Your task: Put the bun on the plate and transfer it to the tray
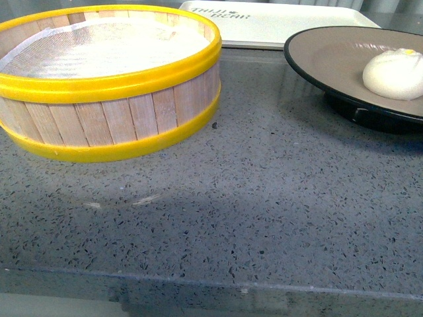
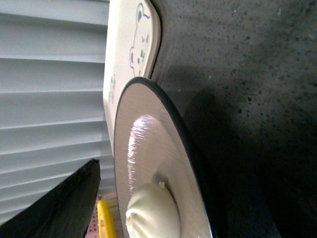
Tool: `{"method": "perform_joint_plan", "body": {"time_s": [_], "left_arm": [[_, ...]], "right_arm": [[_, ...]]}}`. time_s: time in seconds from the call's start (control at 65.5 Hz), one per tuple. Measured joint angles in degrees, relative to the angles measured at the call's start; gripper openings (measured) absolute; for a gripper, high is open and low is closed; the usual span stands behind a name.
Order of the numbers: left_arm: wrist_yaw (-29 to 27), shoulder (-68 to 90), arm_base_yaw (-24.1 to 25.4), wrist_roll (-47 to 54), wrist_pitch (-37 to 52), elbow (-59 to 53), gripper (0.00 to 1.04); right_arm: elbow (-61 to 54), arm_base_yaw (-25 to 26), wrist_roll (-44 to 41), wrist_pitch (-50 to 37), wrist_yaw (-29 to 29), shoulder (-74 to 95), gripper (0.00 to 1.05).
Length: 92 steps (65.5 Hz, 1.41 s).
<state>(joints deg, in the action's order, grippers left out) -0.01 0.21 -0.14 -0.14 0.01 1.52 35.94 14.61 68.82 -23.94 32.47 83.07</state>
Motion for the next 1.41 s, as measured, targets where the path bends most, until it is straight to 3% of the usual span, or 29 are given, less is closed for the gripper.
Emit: {"method": "perform_joint_plan", "body": {"time_s": [0.519,0.596,1.115,1.405], "left_arm": [[0.0,0.0,0.0,0.0,0.0,0.0,0.98],[0.0,0.0,0.0,0.0,0.0,0.0,0.98],[0.0,0.0,0.0,0.0,0.0,0.0,0.98],[0.0,0.02,0.0,0.0,0.0,0.0,0.98]], "right_arm": [[0.02,0.48,-1.18,-0.61,1.14,0.74,0.1],[0.02,0.52,-1.25,-0.63,1.31,0.74,0.02],[-0.2,0.98,-3.67,-4.61,1.57,-2.89,0.02],[11.45,2.62,-1.51,-9.51,-1.77,3.72,0.02]]}}
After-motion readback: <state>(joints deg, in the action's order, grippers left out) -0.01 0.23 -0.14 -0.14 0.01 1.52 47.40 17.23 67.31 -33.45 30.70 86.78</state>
